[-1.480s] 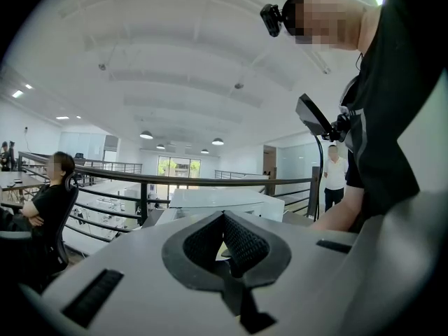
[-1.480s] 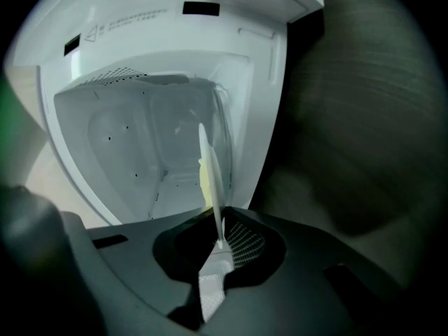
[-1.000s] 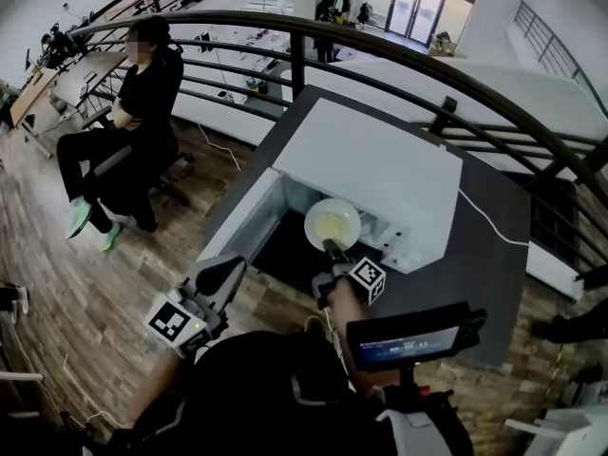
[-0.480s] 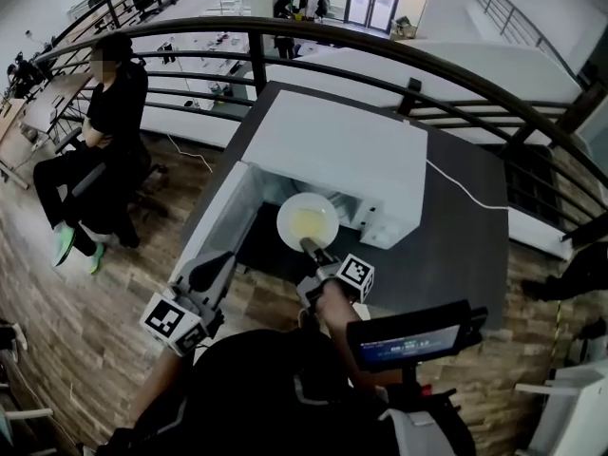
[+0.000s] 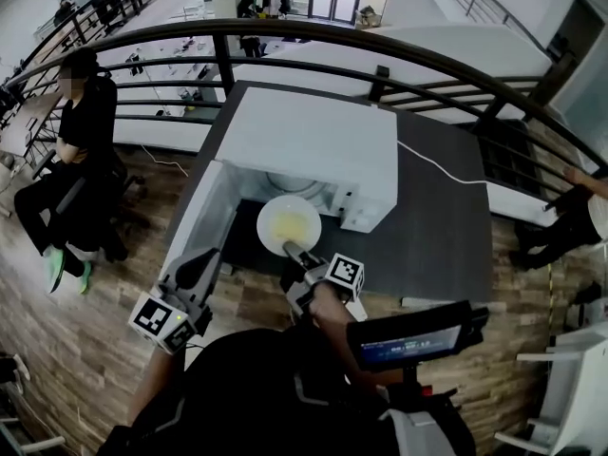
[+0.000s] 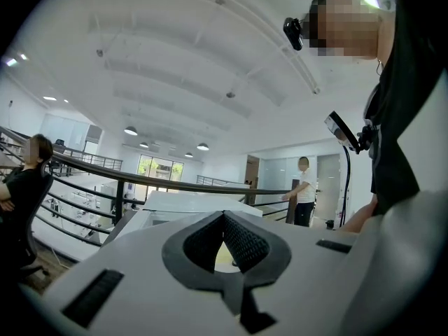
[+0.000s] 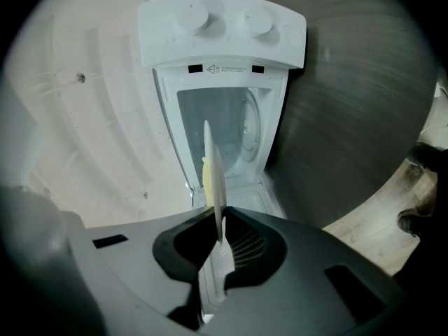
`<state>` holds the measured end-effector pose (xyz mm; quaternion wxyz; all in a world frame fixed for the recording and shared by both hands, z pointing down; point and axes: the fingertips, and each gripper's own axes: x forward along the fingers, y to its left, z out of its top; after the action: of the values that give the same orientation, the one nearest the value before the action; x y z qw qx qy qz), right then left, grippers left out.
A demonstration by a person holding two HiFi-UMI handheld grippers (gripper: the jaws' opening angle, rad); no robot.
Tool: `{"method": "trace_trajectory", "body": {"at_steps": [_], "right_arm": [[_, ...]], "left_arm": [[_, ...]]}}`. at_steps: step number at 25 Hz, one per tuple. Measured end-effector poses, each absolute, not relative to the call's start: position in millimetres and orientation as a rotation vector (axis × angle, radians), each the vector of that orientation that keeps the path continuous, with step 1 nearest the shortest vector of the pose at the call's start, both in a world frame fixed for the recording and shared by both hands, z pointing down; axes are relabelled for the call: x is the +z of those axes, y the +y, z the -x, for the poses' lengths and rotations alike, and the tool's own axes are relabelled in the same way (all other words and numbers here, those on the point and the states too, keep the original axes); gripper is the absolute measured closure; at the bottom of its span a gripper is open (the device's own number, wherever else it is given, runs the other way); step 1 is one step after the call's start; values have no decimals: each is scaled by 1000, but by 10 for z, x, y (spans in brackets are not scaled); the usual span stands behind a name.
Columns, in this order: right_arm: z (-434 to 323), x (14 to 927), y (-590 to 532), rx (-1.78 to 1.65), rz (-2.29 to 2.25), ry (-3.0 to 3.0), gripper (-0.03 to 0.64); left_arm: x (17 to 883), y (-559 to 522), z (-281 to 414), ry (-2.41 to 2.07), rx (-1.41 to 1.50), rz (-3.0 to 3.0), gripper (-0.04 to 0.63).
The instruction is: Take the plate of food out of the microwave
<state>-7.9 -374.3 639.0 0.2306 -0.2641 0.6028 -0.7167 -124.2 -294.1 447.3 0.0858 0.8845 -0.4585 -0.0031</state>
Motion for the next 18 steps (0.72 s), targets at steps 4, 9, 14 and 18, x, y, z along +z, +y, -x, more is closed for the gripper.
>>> {"method": "trace_trajectory", "body": {"at_steps": [4, 9, 14, 18], "right_arm": [[58, 6243, -3668, -1947, 694, 1656, 597], [55, 6060, -3644, -1912, 669, 1657, 597], [15, 6017, -3610, -1889, 676, 1659, 597], [-22, 6023, -3582, -1879, 695, 1665, 597]], "left_arm": [[4493, -2947, 1188, -1329, -14, -2656, 591], [4504, -3013, 1163, -1295, -21, -2670, 591], [4496, -3032, 1131, -1263, -32, -2689, 591], [4548, -3032, 1109, -1245, -17, -2679, 591]]}}
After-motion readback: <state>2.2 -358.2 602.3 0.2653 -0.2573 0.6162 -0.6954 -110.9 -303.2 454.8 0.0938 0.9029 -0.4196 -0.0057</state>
